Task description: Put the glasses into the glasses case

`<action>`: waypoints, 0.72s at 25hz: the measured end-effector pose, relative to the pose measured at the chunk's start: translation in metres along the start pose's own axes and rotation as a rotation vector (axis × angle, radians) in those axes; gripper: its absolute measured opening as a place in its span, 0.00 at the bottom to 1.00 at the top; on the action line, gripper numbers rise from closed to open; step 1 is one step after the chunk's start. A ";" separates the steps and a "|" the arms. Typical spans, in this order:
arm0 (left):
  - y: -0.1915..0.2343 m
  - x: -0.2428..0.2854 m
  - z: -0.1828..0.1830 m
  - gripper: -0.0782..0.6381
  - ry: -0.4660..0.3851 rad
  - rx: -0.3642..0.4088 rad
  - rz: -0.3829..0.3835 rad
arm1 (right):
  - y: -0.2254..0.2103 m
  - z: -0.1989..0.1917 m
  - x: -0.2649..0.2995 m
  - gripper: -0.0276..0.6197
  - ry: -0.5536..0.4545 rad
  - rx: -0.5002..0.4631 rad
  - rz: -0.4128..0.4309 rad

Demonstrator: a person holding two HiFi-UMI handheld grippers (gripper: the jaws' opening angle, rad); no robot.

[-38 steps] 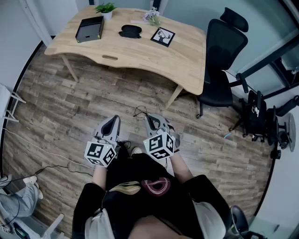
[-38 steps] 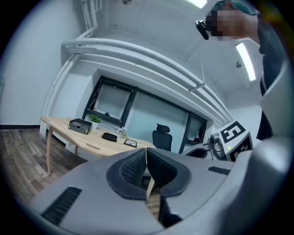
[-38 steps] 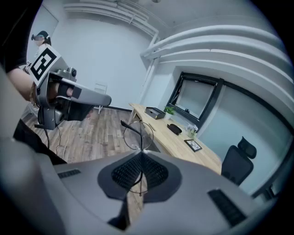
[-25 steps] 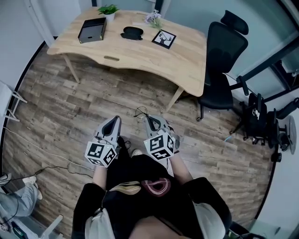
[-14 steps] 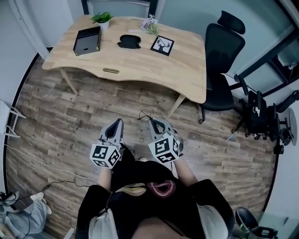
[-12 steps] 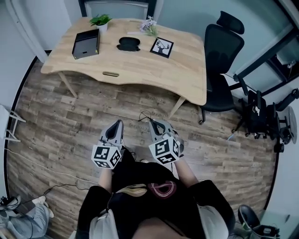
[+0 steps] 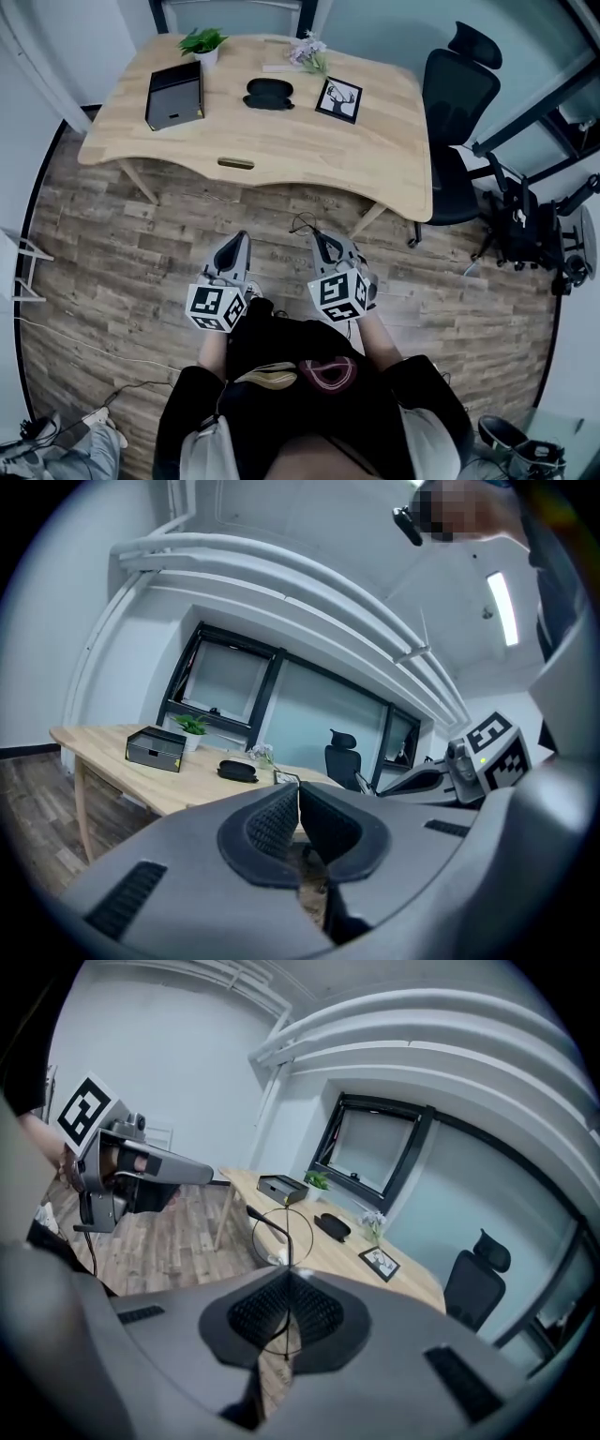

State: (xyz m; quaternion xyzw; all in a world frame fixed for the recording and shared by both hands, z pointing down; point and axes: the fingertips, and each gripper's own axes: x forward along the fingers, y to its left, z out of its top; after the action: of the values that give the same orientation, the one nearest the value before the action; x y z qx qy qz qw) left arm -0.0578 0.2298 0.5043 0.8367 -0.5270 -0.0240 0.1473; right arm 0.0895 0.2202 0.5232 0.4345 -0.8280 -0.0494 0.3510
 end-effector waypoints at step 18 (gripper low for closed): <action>0.084 0.046 0.045 0.13 -0.014 0.055 -0.033 | -0.016 0.066 0.071 0.06 -0.048 0.139 -0.132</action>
State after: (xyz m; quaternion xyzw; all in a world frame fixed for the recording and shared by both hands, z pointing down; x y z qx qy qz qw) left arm -0.1195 0.1453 0.4889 0.8487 -0.5147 -0.0178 0.1203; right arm 0.0325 0.1425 0.5058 0.5101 -0.8072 -0.0251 0.2960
